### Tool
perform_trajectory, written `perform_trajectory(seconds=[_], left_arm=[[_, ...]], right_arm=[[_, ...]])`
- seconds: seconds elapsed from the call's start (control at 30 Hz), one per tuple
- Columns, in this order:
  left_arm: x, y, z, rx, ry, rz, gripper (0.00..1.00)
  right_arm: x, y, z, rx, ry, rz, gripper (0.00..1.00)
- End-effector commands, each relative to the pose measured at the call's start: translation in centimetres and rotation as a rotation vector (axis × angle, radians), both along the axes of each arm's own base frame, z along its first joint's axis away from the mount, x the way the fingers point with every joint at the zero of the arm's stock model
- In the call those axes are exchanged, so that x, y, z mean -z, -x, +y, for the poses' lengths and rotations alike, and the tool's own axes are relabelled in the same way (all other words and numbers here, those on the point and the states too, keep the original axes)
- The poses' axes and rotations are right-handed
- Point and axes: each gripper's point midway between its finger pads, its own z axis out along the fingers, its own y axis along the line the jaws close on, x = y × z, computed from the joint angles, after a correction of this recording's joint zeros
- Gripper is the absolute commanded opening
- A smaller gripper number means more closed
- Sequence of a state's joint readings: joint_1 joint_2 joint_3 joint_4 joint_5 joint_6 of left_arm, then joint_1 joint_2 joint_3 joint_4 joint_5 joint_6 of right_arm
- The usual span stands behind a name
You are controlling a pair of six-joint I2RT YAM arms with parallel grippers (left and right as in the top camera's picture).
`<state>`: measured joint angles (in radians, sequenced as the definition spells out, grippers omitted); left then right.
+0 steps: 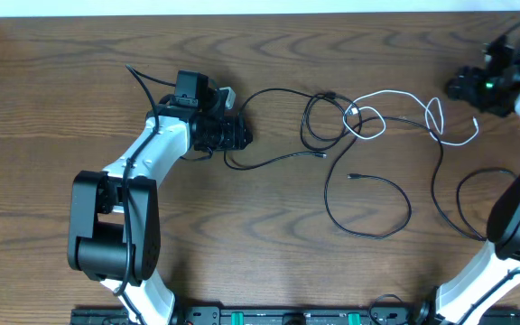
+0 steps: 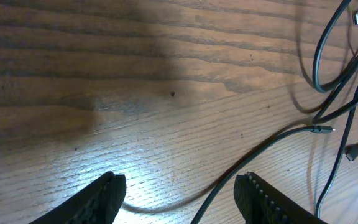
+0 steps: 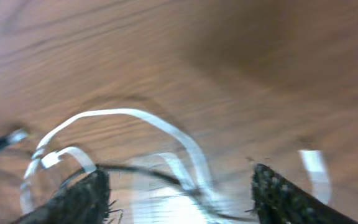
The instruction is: Untangle cables
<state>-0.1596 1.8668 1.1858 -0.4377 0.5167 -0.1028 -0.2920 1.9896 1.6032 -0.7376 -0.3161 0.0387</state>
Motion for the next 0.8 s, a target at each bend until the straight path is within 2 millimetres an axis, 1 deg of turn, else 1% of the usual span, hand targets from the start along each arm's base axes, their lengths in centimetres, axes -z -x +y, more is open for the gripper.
perform_trajectory(seconds=[0.0, 0.17, 0.2, 0.23, 0.3, 0.33, 0.4, 0.43, 0.47, 0.5, 0.53, 0.57, 0.63, 0.73, 0.77], left_arm=[[0.9, 0.3, 0.3, 0.009, -0.016, 0.012, 0.62], [0.9, 0.3, 0.3, 0.009, -0.016, 0.012, 0.62], [0.9, 0.3, 0.3, 0.009, -0.016, 0.011, 0.62], [0.9, 0.3, 0.3, 0.009, -0.016, 0.011, 0.62], [0.9, 0.3, 0.3, 0.009, -0.016, 0.011, 0.62], [0.9, 0.3, 0.3, 0.009, -0.016, 0.011, 0.62], [0.9, 0.3, 0.3, 0.009, -0.016, 0.011, 0.62], [0.9, 0.3, 0.3, 0.009, -0.016, 0.012, 0.62], [0.9, 0.3, 0.3, 0.009, -0.016, 0.012, 0.62], [0.9, 0.3, 0.3, 0.009, -0.016, 0.011, 0.62], [0.9, 0.3, 0.3, 0.009, -0.016, 0.012, 0.62], [0.9, 0.3, 0.3, 0.009, -0.016, 0.011, 0.62], [0.9, 0.3, 0.3, 0.009, -0.016, 0.012, 0.62], [0.9, 0.3, 0.3, 0.009, -0.016, 0.012, 0.62], [0.9, 0.3, 0.3, 0.009, -0.016, 0.011, 0.62]], right_arm=[[-0.1, -0.4, 5.1, -0.143, -0.060, -0.014, 0.64], [0.4, -0.6, 10.7, -0.270, -0.046, -0.016, 0.63], [0.6, -0.8, 11.8, -0.284, -0.041, -0.022, 0.60], [0.7, -0.9, 12.4, -0.280, -0.037, -0.026, 0.56], [1.1, -1.5, 13.8, -0.222, -0.028, -0.029, 0.53], [1.3, -1.7, 14.0, -0.189, -0.024, -0.028, 0.53], [1.9, -2.1, 14.3, -0.079, -0.008, -0.024, 0.49], [2.2, -2.2, 14.2, -0.020, -0.001, -0.022, 0.48], [2.6, -2.5, 14.1, 0.064, 0.009, -0.026, 0.51], [2.8, -2.6, 14.0, 0.112, 0.013, -0.033, 0.54], [3.1, -2.7, 14.1, 0.147, 0.012, -0.040, 0.59], [3.3, -2.7, 14.2, 0.167, 0.013, -0.045, 0.61], [4.0, -2.6, 14.4, 0.201, 0.017, -0.055, 0.62], [5.2, -2.2, 14.7, 0.279, -0.004, -0.061, 0.55], [5.6, -2.1, 14.7, 0.309, -0.012, -0.065, 0.51]])
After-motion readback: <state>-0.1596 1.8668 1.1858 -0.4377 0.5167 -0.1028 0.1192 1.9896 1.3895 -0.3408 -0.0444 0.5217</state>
